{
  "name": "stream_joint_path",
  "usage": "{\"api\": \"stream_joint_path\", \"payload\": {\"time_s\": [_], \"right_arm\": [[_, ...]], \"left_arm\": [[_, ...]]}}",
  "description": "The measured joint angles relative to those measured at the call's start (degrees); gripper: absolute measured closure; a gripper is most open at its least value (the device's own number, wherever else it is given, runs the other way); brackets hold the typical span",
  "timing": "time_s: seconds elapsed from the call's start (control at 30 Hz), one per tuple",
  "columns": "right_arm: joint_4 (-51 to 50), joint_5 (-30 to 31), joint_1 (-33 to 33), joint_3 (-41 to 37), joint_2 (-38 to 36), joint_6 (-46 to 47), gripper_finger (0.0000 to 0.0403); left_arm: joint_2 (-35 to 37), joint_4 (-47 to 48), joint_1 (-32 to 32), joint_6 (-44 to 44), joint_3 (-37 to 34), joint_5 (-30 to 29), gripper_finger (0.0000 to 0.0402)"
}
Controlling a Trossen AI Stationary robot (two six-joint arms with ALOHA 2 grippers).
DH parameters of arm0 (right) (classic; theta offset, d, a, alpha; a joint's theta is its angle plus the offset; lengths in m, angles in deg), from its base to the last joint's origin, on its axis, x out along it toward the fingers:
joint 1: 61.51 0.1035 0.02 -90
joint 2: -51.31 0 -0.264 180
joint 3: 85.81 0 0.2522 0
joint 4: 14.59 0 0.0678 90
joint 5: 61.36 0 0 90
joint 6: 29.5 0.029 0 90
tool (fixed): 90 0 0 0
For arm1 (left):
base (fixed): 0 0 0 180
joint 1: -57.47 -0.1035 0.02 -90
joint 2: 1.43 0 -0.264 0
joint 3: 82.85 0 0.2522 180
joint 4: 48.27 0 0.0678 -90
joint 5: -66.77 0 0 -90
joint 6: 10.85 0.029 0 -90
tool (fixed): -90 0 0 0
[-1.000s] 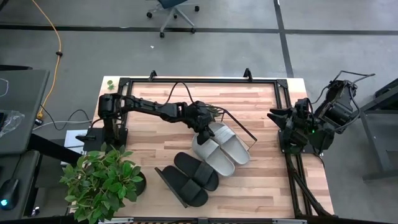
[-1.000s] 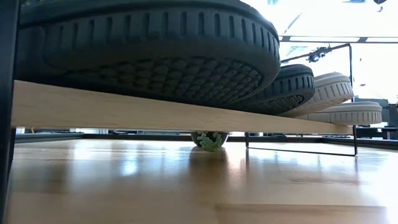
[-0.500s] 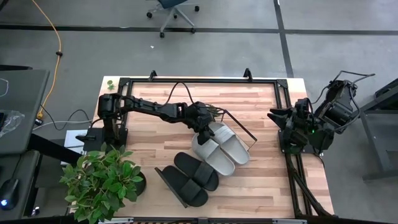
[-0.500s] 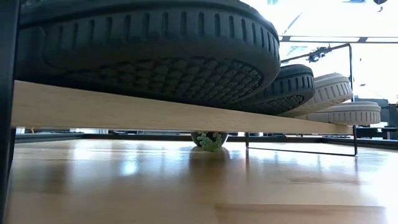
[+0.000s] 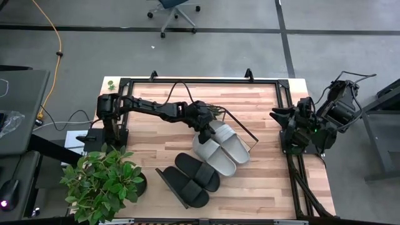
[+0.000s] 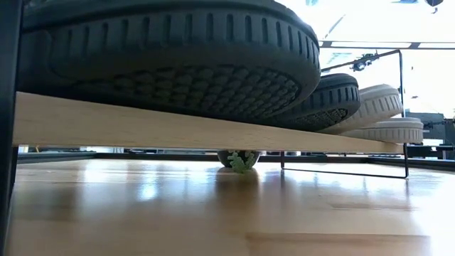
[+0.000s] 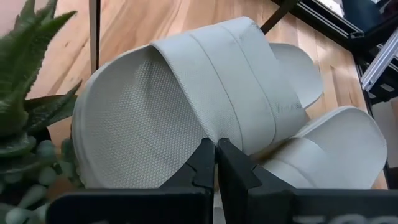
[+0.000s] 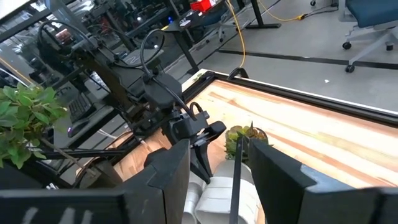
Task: Pick and place slides into the shelf
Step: Put the gray slipper on the shelf, then return to Home Position
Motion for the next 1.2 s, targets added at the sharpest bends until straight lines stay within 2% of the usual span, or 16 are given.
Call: {"api": "stream_joint_path", "payload": {"time_s": [0.47, 0.6, 1.2], "right_arm": [[-0.7, 0.4, 0.0, 0.0, -1.1, 0.0, 0.0247], [-0.9, 0.4, 0.0, 0.0, -1.1, 0.0, 0.0247], [-1.0, -0.1, 0.0, 0.0, -1.1, 0.0, 0.0247]], "left_arm": [[0.0, 1.7, 0.4, 0.1, 0.0, 1.5, 0.0401], [0.0, 1.8, 0.4, -0.8, 0.0, 2.3, 0.0390], [0.0, 2.0, 0.4, -1.4, 0.0, 2.7, 0.0258]]}}
